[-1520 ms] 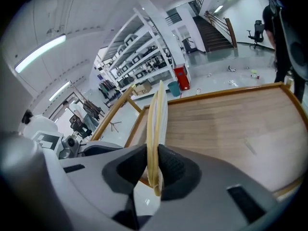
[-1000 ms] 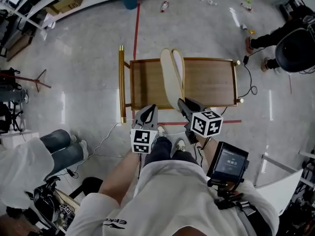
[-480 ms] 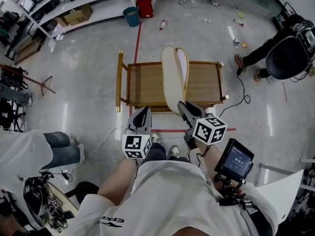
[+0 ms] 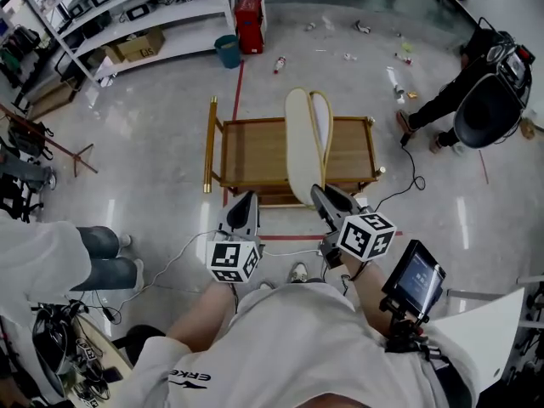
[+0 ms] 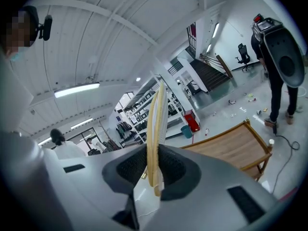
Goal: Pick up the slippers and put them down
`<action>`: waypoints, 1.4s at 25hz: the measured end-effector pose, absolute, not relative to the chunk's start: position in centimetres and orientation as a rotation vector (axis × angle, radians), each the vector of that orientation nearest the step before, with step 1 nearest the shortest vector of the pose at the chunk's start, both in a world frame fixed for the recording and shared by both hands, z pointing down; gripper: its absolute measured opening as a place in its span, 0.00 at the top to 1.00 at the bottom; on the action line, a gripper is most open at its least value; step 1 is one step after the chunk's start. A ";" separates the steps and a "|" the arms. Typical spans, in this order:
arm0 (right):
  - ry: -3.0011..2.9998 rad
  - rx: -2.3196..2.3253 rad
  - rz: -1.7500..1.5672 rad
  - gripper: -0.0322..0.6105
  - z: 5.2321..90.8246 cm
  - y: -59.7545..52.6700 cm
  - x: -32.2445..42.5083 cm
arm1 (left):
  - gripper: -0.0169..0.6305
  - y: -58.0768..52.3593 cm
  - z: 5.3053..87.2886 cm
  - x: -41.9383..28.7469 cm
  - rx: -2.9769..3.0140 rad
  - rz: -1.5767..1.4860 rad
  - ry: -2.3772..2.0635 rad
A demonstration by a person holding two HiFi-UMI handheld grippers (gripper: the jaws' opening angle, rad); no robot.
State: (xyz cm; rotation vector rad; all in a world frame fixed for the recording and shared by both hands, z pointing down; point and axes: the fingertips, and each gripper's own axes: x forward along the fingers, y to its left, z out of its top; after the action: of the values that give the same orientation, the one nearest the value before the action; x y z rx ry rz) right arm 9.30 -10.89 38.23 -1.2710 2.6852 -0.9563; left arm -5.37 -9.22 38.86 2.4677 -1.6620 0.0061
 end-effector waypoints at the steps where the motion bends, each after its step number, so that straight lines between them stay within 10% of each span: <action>1: 2.677 -1.280 -0.951 0.84 37.9 -10.3 9.4 | 0.97 -8.7 38.6 -5.4 2.472 0.003 -1.654; 35: 2.654 -1.355 -0.922 0.84 37.7 -7.6 7.2 | 0.97 -7.3 37.7 -7.2 2.520 -0.059 -1.609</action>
State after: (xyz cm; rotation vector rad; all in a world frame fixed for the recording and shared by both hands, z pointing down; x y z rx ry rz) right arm 7.20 -7.63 37.66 -1.3553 2.6540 -0.9222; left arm -7.17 -7.29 37.74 2.5202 -1.6089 -0.0593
